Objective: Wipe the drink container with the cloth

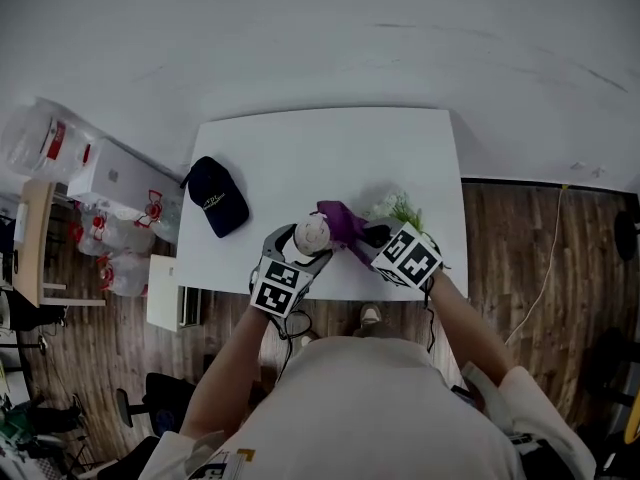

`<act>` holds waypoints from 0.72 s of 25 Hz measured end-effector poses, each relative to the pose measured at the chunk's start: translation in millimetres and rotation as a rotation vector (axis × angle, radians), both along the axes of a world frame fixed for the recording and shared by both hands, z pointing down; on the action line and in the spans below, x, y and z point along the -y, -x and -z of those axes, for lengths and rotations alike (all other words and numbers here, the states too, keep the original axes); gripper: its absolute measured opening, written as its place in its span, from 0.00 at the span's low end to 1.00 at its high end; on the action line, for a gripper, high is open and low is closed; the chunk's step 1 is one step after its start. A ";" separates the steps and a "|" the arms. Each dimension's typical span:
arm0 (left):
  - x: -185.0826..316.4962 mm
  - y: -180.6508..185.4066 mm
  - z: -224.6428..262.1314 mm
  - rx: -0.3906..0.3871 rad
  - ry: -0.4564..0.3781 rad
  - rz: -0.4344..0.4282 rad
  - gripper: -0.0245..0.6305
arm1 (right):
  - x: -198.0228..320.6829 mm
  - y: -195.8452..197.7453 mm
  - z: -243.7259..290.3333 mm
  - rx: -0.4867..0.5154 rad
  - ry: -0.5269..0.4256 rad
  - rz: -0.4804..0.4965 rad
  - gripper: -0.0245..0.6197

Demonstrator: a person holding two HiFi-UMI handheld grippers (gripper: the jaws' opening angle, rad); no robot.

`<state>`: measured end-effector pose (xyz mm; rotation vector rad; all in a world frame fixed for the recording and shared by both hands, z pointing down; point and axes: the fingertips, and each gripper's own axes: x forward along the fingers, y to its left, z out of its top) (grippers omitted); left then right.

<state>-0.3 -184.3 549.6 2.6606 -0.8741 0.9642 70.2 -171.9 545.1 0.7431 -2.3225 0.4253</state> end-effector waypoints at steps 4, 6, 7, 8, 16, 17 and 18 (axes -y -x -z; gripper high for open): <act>-3.5 0.1 -0.7 0.036 0.027 -0.003 0.65 | -6.0 4.1 -12.8 0.026 0.000 -0.011 0.12; -3.4 -2.1 -0.4 0.057 0.041 -0.003 0.65 | -5.6 15.5 -6.3 0.045 -0.033 0.022 0.12; -2.3 -2.6 -0.3 0.060 0.041 -0.003 0.65 | -2.6 21.5 -1.5 0.044 -0.063 0.042 0.12; -1.4 -2.2 -0.3 0.062 0.038 -0.004 0.65 | 2.1 26.6 2.0 0.035 -0.096 0.058 0.12; -4.8 7.2 -3.3 0.110 0.032 -0.181 0.65 | 20.4 43.1 -72.2 0.102 0.058 0.073 0.12; -5.4 7.7 -3.5 0.109 0.031 -0.185 0.65 | 14.6 44.4 -86.5 0.096 0.090 0.077 0.12; -6.2 7.5 -3.8 0.104 0.029 -0.182 0.65 | 6.5 46.7 -98.4 0.078 0.110 0.089 0.12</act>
